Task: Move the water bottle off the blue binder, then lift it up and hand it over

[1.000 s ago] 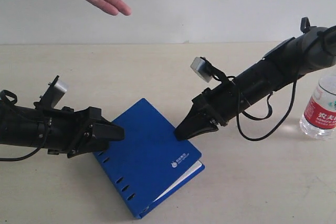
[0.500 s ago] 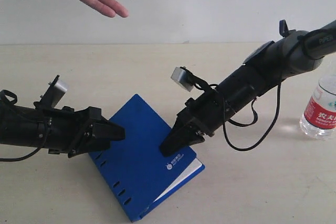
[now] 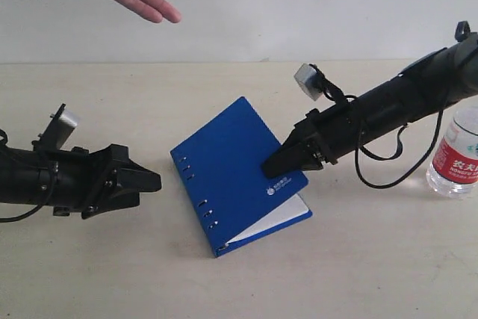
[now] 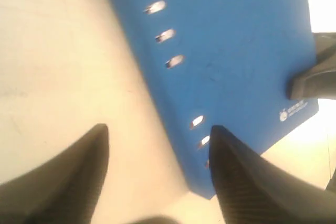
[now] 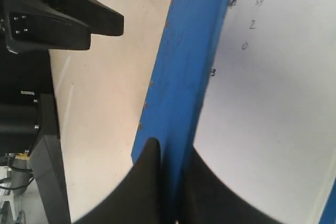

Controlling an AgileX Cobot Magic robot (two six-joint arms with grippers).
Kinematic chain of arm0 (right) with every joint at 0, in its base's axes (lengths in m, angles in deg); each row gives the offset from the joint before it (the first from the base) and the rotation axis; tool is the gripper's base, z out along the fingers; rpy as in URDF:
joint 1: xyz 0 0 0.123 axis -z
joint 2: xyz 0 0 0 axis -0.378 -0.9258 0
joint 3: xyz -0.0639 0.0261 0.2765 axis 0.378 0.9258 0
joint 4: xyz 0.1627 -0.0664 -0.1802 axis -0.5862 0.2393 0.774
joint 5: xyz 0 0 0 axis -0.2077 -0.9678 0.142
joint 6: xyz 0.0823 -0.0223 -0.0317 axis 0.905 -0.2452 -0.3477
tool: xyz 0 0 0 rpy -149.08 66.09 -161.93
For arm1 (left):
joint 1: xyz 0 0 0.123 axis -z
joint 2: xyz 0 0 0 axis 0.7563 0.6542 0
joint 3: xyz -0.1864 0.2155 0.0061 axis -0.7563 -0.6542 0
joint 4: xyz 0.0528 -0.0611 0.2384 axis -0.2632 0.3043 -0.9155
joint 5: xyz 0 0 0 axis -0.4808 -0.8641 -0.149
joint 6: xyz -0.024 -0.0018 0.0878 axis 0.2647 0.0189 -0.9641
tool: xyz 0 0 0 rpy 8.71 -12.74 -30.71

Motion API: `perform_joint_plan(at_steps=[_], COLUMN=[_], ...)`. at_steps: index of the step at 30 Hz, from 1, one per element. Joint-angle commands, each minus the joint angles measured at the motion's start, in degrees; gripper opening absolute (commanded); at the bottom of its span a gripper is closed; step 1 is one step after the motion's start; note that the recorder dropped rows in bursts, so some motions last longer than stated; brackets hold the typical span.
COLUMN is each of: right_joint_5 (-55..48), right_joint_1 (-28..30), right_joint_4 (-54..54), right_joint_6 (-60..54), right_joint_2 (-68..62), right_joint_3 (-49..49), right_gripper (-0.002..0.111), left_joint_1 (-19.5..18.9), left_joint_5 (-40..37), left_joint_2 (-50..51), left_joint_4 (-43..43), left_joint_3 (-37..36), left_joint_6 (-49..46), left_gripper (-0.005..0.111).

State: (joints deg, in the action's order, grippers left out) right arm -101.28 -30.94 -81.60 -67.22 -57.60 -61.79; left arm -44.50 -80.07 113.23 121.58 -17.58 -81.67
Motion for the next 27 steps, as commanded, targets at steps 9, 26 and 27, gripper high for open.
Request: perform_joint_plan(at_steps=[9, 26, 27], right_joint_5=[0.4, 0.4, 0.4], right_joint_1=[-0.4, -0.4, -0.4], right_joint_4=[-5.2, -4.2, -4.2], right_joint_6=[-6.9, -6.1, -6.1], right_joint_2=[7.8, 7.9, 7.9], right_joint_3=[-0.1, -0.1, -0.1], right_gripper=[0.0, 0.0, 0.0], left_joint_1=[0.7, 0.7, 0.7], left_joint_5=[6.0, -10.6, -10.6], left_joint_2=[0.1, 12.4, 12.4], left_joint_4=[0.1, 0.1, 0.1], left_joint_3=[0.5, 9.6, 9.6], left_joint_6=[0.2, 1.6, 1.6], left_gripper=[0.054, 0.054, 0.054])
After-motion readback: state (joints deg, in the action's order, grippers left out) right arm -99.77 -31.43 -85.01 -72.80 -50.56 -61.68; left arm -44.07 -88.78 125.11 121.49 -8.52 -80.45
